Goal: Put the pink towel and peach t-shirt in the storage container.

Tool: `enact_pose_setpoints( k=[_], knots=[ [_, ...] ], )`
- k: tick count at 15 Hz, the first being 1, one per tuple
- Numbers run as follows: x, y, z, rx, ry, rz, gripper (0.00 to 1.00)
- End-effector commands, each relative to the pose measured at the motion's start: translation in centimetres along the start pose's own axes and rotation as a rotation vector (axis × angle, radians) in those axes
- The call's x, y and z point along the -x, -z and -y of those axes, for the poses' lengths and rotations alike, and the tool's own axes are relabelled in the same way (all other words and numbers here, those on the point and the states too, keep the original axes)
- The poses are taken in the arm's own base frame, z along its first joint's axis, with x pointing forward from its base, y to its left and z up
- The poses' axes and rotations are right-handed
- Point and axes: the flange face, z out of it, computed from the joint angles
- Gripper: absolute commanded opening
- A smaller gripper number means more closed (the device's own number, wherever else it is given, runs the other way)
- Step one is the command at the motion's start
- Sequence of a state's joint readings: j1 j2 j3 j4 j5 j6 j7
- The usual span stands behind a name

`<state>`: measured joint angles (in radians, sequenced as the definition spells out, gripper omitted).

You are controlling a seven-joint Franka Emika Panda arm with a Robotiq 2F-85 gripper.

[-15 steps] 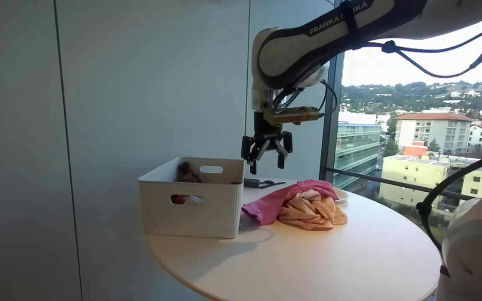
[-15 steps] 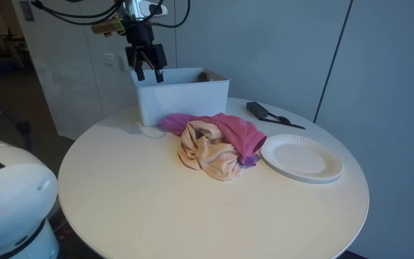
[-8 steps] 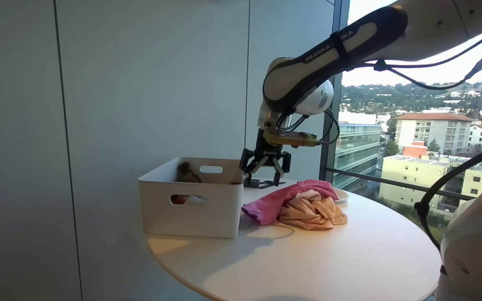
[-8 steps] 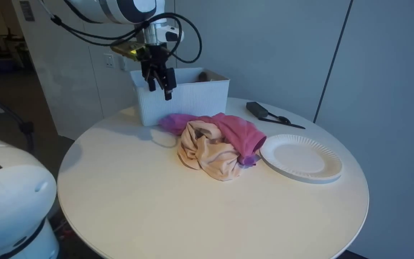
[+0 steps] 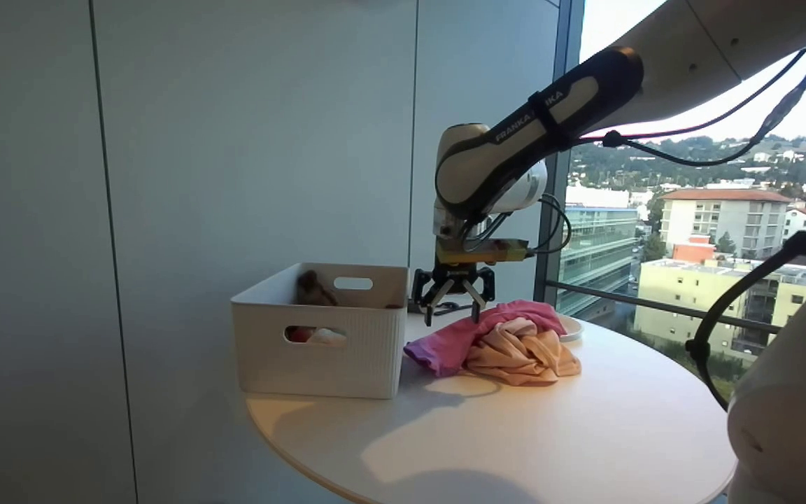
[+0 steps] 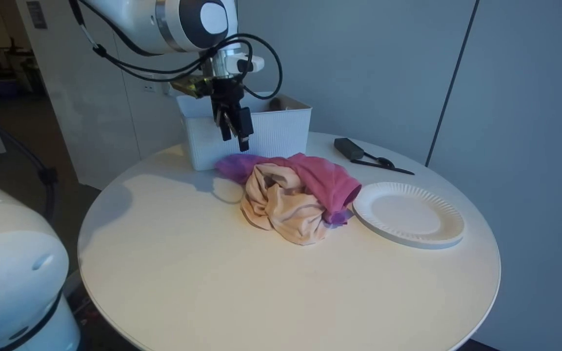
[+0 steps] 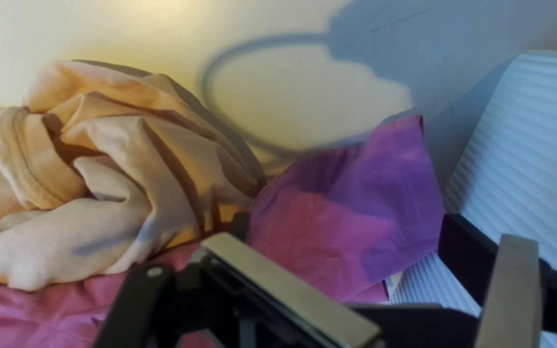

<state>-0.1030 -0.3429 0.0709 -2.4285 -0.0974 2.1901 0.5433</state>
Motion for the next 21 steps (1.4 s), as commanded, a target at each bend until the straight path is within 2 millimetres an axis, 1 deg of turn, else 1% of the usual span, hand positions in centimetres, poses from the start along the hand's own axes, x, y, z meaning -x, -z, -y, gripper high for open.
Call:
enact_pose_setpoints(
  k=[1,5,7,11,13,15,17,18,21],
  knots=[
    [-0.7,-0.9,1.6,-0.017,-0.062,0.011,1.00],
    [-1.1,-1.7,0.5,-0.027,-0.233,0.061,1.00],
    [-1.3,-1.9,0.8,-0.034,-0.316,0.099,1.00],
    [-2.1,-2.5,2.1,0.027,-0.424,0.123,1.00],
    [-2.9,-3.3,2.0,0.046,-0.476,0.152,1.00],
    [-4.3,-4.4,1.6,0.030,-0.519,0.202,1.00],
    [-6.0,-5.7,1.1,-0.006,-0.554,0.226,1.00],
    [-7.0,-6.6,0.9,-0.032,-0.593,0.235,1.00],
    [-8.9,-9.2,0.9,-0.066,-0.654,0.237,1.00]
  ],
)
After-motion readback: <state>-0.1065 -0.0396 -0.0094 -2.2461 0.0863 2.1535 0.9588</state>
